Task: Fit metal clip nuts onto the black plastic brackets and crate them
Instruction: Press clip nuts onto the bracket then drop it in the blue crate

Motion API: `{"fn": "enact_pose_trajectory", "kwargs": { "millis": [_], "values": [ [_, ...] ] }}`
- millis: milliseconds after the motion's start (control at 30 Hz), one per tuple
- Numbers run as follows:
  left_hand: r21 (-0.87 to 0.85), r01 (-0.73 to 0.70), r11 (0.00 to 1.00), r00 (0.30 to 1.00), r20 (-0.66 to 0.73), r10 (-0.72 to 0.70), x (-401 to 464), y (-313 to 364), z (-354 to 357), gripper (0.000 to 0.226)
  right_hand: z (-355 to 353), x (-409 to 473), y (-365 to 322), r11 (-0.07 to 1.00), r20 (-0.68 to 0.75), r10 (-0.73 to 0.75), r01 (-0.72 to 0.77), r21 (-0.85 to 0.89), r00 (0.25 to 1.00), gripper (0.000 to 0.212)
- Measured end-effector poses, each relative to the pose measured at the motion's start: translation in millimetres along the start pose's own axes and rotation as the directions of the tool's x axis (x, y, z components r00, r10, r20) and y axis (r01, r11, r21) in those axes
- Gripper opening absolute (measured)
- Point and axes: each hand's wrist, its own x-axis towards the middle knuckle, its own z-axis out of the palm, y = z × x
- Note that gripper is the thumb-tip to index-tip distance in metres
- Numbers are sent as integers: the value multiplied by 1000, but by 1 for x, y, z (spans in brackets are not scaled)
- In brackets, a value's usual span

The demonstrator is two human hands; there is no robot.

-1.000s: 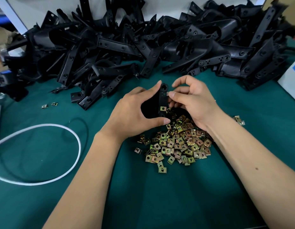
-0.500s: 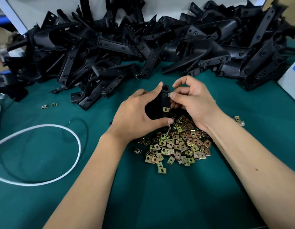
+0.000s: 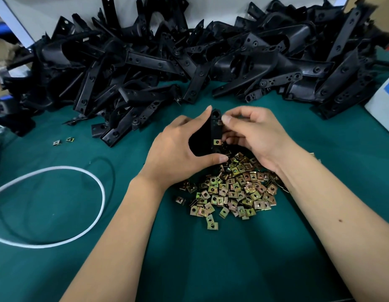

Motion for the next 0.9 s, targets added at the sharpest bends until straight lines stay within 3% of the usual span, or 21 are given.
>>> {"fn": "enact_pose_trajectory", "kwargs": {
  "millis": [100,200,467,900],
  "values": [
    [9,0,1000,1000,-28,0,-1,-1,-2,105,-4,1,1,999,9,41,-41,-35,999,22],
    [5,-13,1000,999,-32,13,-1,1,-2,105,-3,2,3,988,10,12,-11,-151,1000,18],
    [-39,-41,998,999,-14,40,-2,7,-5,106,-6,1,-1,992,56,-27,34,-122,998,15],
    [15,2,1000,1000,-23,-2,-2,11,3,109,0,-1,3,998,63,17,-13,-65,998,18]
  ]
}}
